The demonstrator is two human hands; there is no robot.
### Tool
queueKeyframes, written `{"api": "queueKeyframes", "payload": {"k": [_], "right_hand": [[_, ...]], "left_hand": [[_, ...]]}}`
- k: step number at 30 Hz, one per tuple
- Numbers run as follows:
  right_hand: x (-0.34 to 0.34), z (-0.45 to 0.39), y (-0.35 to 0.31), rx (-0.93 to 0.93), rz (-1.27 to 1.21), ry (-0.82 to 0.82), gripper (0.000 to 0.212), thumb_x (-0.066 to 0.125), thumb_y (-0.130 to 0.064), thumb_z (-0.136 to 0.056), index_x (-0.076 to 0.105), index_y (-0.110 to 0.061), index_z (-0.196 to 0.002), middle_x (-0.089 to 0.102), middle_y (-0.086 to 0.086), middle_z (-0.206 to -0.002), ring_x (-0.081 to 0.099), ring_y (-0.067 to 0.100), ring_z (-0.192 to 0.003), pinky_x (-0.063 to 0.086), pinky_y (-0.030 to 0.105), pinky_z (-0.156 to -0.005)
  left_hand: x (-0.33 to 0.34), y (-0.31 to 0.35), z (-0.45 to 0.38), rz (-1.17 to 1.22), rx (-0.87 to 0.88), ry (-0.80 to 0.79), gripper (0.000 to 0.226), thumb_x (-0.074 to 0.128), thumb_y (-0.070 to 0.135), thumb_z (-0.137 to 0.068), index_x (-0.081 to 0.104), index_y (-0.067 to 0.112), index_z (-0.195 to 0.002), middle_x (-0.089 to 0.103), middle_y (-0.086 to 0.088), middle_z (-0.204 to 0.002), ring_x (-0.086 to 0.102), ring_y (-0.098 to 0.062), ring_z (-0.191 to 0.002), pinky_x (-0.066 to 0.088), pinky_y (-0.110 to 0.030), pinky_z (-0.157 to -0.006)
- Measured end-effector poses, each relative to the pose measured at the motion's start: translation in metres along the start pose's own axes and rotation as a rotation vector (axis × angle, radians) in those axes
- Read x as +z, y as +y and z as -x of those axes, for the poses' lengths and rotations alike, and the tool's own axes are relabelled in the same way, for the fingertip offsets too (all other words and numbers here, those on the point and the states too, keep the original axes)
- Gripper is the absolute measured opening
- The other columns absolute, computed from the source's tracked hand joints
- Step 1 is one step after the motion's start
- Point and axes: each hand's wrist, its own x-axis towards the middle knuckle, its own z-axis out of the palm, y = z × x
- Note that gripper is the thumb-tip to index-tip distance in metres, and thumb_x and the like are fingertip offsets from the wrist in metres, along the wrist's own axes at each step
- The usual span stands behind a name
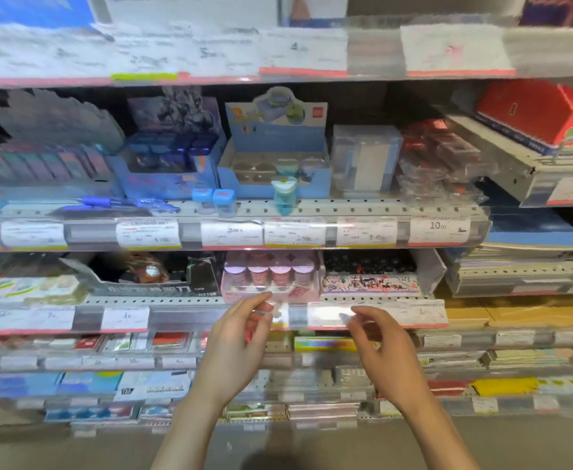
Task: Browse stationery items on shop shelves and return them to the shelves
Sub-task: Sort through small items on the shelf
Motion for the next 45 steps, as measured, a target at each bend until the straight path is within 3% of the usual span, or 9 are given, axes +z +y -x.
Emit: {"api": "queueKeyframes", "payload": {"k": [3,7,12,16,20,25,31,42,45], "right_hand": [[0.017,0.007,-0.036,-0.028,0.031,0.030,0.022,0.060,-0.035,-0.096,0.062,-0.034,-0.118,0.065,-0.019,-0.104,0.062,-0.005,-0.095,0.054,0.030,-0.085],[0.031,0.012,-0.084,-0.104,0.074,0.083,0.022,0.060,-0.028,-0.096,0.063,-0.029,-0.118,0.065,-0.016,-0.101,0.063,-0.001,-0.088,0.051,0.016,-0.073],[0.028,-0.003,-0.130,-0.199,0.179,0.146,0.024,0.060,-0.029,-0.095,0.064,-0.027,-0.118,0.064,-0.017,-0.105,0.061,0.000,-0.090,0.049,0.024,-0.078],[0.017,-0.026,-0.166,-0.345,0.293,0.262,0.017,0.062,-0.026,-0.094,0.066,-0.023,-0.110,0.064,-0.010,-0.098,0.061,0.011,-0.089,0.049,0.029,-0.078],[0.005,-0.053,-0.193,-0.392,0.319,0.319,0.017,0.062,-0.028,-0.093,0.064,-0.021,-0.108,0.060,-0.005,-0.096,0.060,0.015,-0.082,0.050,0.036,-0.074],[-0.007,-0.085,-0.210,-0.420,0.431,0.306,0.027,0.063,-0.031,-0.093,0.062,-0.017,-0.117,0.055,-0.003,-0.110,0.059,0.017,-0.095,0.040,0.027,-0.073],[-0.006,-0.102,-0.215,-0.395,0.539,0.157,0.026,0.062,-0.032,-0.091,0.063,-0.022,-0.116,0.058,-0.002,-0.110,0.058,0.019,-0.105,0.044,0.032,-0.085],[-0.004,-0.106,-0.216,-0.438,0.377,0.213,0.021,0.066,-0.026,-0.089,0.066,-0.020,-0.109,0.057,-0.009,-0.103,0.058,0.012,-0.099,0.042,0.022,-0.083],[-0.003,-0.113,-0.226,-0.457,0.331,0.248,0.024,0.065,-0.026,-0.091,0.067,-0.020,-0.113,0.064,-0.006,-0.110,0.058,0.011,-0.103,0.044,0.024,-0.088]], "left_hand": [[-0.042,-0.011,-0.003,0.007,0.049,0.006,0.026,0.058,0.025,-0.096,0.059,0.038,-0.118,0.067,0.019,-0.101,0.063,0.001,-0.091,0.044,-0.006,-0.075],[-0.094,-0.020,-0.012,-0.044,0.152,0.018,0.026,0.059,0.025,-0.096,0.061,0.037,-0.119,0.064,0.024,-0.104,0.060,0.007,-0.097,0.039,-0.002,-0.079],[-0.142,-0.013,-0.037,-0.207,0.385,0.099,0.030,0.053,0.030,-0.095,0.062,0.023,-0.123,0.063,0.013,-0.108,0.060,-0.007,-0.103,0.046,-0.026,-0.091],[-0.159,0.003,-0.062,-0.352,0.521,0.225,0.026,0.060,0.027,-0.093,0.064,0.018,-0.117,0.060,0.005,-0.107,0.058,-0.019,-0.103,0.049,-0.036,-0.083],[-0.168,0.013,-0.089,-0.453,0.608,0.211,0.025,0.066,0.027,-0.091,0.065,0.017,-0.114,0.055,0.003,-0.107,0.053,-0.021,-0.102,0.051,-0.042,-0.076],[-0.169,0.011,-0.108,-0.547,0.612,0.148,0.026,0.065,0.034,-0.088,0.068,0.017,-0.107,0.055,0.006,-0.102,0.051,-0.018,-0.098,0.052,-0.039,-0.072],[-0.169,0.009,-0.114,-0.508,0.586,0.156,0.017,0.070,0.028,-0.086,0.070,0.019,-0.100,0.057,0.010,-0.097,0.050,-0.014,-0.096,0.048,-0.031,-0.077],[-0.166,0.012,-0.116,-0.476,0.548,0.155,0.011,0.074,0.026,-0.083,0.067,0.021,-0.090,0.056,0.013,-0.090,0.049,-0.011,-0.091,0.044,-0.027,-0.073],[-0.166,0.013,-0.116,-0.469,0.534,0.155,0.011,0.074,0.026,-0.082,0.066,0.022,-0.088,0.056,0.014,-0.090,0.049,-0.011,-0.091,0.042,-0.026,-0.072]]}}
